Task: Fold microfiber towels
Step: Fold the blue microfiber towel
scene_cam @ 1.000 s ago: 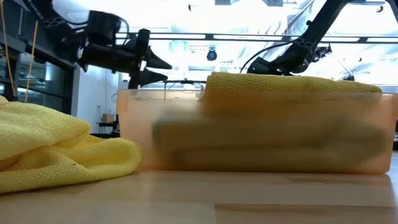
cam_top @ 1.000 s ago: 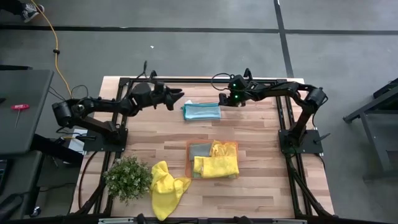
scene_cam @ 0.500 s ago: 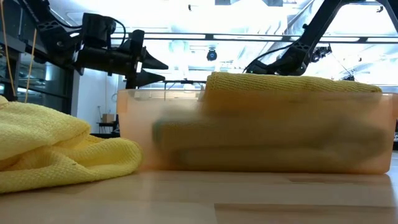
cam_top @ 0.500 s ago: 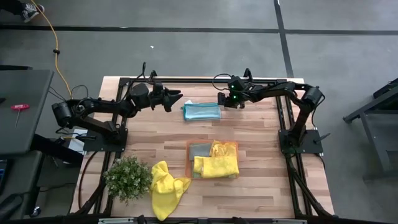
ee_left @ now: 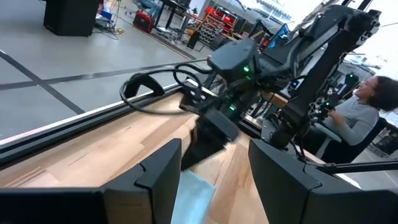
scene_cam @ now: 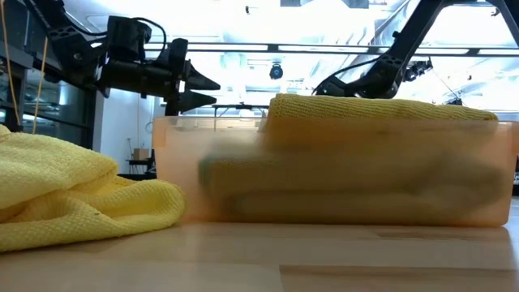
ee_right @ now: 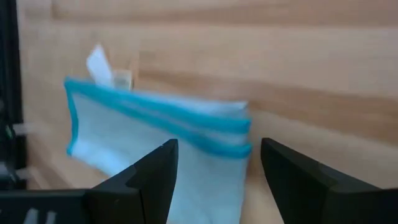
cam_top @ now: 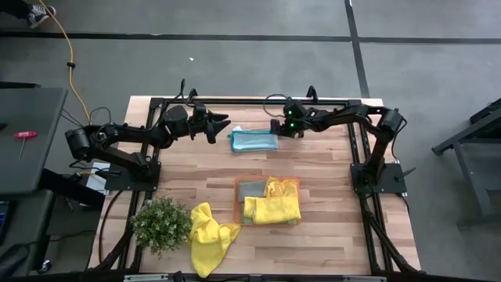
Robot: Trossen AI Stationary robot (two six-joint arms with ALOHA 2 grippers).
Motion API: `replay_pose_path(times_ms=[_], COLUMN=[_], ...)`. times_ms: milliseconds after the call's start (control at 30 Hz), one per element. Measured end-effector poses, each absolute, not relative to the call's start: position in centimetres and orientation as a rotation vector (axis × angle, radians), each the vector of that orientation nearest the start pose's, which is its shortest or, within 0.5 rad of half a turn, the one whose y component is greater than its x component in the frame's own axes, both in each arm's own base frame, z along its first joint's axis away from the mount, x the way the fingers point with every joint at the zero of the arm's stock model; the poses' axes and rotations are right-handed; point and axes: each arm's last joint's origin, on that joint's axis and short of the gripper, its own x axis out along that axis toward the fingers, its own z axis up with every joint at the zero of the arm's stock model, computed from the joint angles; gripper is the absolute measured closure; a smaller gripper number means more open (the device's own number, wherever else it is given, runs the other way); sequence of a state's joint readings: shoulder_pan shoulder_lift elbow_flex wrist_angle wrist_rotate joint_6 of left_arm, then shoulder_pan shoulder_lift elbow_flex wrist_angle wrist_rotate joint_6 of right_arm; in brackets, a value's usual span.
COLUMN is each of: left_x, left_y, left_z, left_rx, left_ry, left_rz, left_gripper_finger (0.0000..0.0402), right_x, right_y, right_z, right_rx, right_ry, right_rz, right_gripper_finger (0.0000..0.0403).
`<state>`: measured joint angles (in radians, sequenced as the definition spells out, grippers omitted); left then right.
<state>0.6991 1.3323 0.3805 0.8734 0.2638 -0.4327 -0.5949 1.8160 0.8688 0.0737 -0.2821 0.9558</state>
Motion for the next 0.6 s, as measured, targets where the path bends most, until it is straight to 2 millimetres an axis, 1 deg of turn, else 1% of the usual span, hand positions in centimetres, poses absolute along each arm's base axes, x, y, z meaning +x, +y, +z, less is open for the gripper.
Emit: replay_pose_path(times_ms=[133, 267, 433, 500, 600], left_x=[19.2, 19.2, 19.2, 19.2, 19.3], left_y=[15.1, 15.1, 15.1, 15.1, 14.9], left_z=[18.8, 18.8, 18.8, 18.8, 18.6], left_rx=[-0.458, -0.444, -0.444, -0.438, -0.397], left_ry=[-0.025, -0.021, -0.022, -0.02, 0.008], left_rz=[0.445, 0.445, 0.445, 0.446, 0.441], left_gripper_finger=[0.0222, 0.0222, 0.0222, 0.0222, 0.0222], right_x=[29.0, 29.5, 29.8, 29.8, 29.7], right_y=[-17.3, -16.8, -16.5, -16.4, -16.4], right_z=[11.9, 11.2, 10.9, 10.8, 10.6], right_rx=[1.199, 1.214, 1.182, 1.17, 1.159], right_ry=[0.647, 0.632, 0.627, 0.632, 0.644], right_rz=[-0.634, -0.734, -0.769, -0.77, -0.803], right_gripper_finger=[0.0181, 0.0181, 0.0183, 0.0194, 0.0236])
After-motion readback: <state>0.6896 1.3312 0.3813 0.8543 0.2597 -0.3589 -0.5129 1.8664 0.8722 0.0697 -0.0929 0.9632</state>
